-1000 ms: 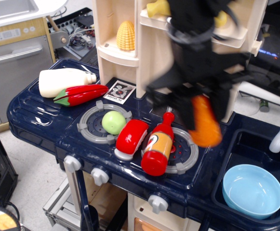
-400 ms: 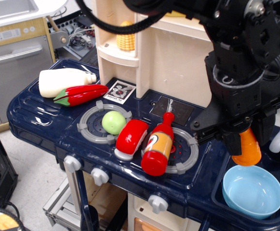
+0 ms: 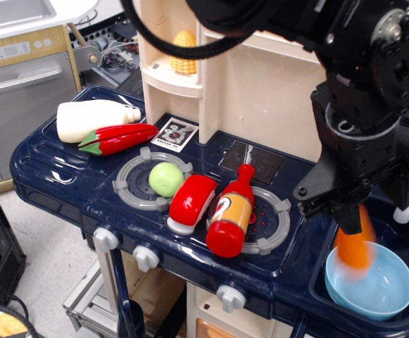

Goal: Put carrot in bowl

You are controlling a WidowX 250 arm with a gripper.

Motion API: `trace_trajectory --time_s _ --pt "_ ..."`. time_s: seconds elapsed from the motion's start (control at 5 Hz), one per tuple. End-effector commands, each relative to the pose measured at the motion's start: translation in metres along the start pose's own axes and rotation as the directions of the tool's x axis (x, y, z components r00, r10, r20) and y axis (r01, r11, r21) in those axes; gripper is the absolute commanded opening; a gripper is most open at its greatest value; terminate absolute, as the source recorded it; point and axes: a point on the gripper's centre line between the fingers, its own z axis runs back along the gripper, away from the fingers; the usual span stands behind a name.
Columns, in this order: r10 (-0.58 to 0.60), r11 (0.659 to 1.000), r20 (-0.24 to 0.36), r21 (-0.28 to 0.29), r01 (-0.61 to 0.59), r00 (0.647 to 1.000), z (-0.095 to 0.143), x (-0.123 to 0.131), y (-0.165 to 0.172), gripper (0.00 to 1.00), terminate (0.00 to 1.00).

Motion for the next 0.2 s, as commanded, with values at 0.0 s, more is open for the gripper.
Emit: trace_trajectory --time_s 0.0 --pt "0.012 1.000 0.003 -0.026 -0.012 1.000 0.0083 0.0096 -0.0104 1.00 1.00"
